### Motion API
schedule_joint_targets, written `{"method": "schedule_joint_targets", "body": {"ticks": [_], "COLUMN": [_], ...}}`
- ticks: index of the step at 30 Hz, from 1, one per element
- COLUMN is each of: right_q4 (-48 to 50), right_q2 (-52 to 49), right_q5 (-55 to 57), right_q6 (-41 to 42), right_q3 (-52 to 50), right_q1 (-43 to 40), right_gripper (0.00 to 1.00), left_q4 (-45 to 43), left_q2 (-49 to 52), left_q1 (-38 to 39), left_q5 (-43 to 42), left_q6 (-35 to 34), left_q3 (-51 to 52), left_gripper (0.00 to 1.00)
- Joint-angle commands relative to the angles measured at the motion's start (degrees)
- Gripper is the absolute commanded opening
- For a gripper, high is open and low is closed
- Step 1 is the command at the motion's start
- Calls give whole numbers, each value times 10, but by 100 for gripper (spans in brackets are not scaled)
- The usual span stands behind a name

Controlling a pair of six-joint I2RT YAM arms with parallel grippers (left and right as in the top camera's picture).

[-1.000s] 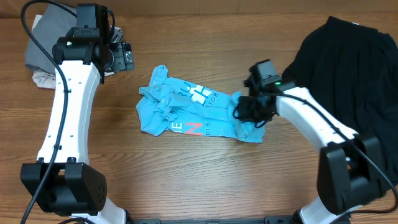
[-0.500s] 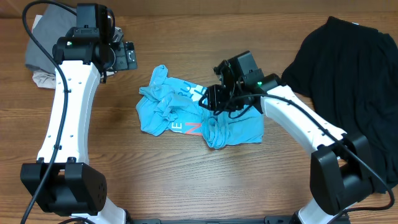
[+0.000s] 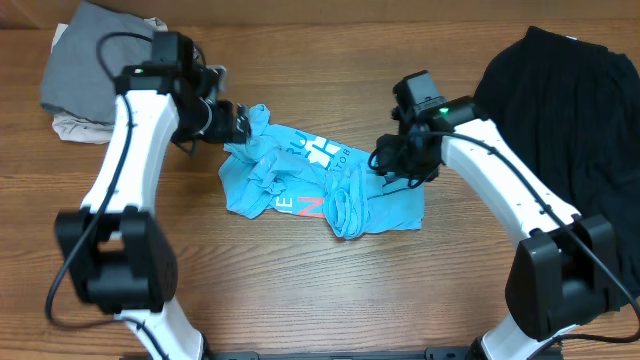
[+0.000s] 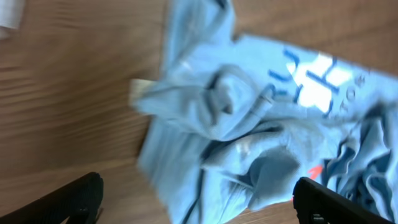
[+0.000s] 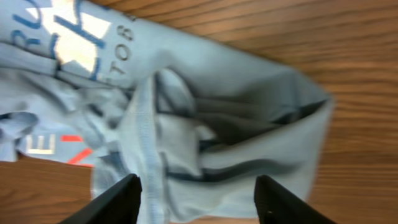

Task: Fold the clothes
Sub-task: 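Push the right end of the folded shirt toward the center with the right gripper, then grasp both ends of the shirt and fold them toward the center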

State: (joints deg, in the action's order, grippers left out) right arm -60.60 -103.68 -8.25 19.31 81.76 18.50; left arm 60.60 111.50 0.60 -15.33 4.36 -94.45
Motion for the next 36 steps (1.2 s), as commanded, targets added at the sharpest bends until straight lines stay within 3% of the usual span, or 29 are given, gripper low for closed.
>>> {"method": "schedule_joint_targets", "body": {"ticks": [1,13,24,27,30,36], "right_q4": [-6,-13,-13,-12,-10,-11], "right_q2": [4,4,4,4,4,4], "right_q5": [22,22,22,22,22,22], "right_q6": [-18,-33,-32,-32,-32,-32], "right_q3": [16,16,16,16,16,16], "right_q1": [-22,-38,-38,-38,-38,-38], "right_gripper": [69,74,80,82,82,82], "left_q4": [-10,-4,4,27,17,-11], "left_q2": [50,149,211,217,217,219], "left_q1": [-2,-2,6,26,51,101], "left_q5": [-66,-48,-38,-30,16,105], "left_q6": [101,180,157,155,93,-35], "left_q3": [5,5,5,6,6,5], "left_gripper": [100,100,97,78,68,4]}}
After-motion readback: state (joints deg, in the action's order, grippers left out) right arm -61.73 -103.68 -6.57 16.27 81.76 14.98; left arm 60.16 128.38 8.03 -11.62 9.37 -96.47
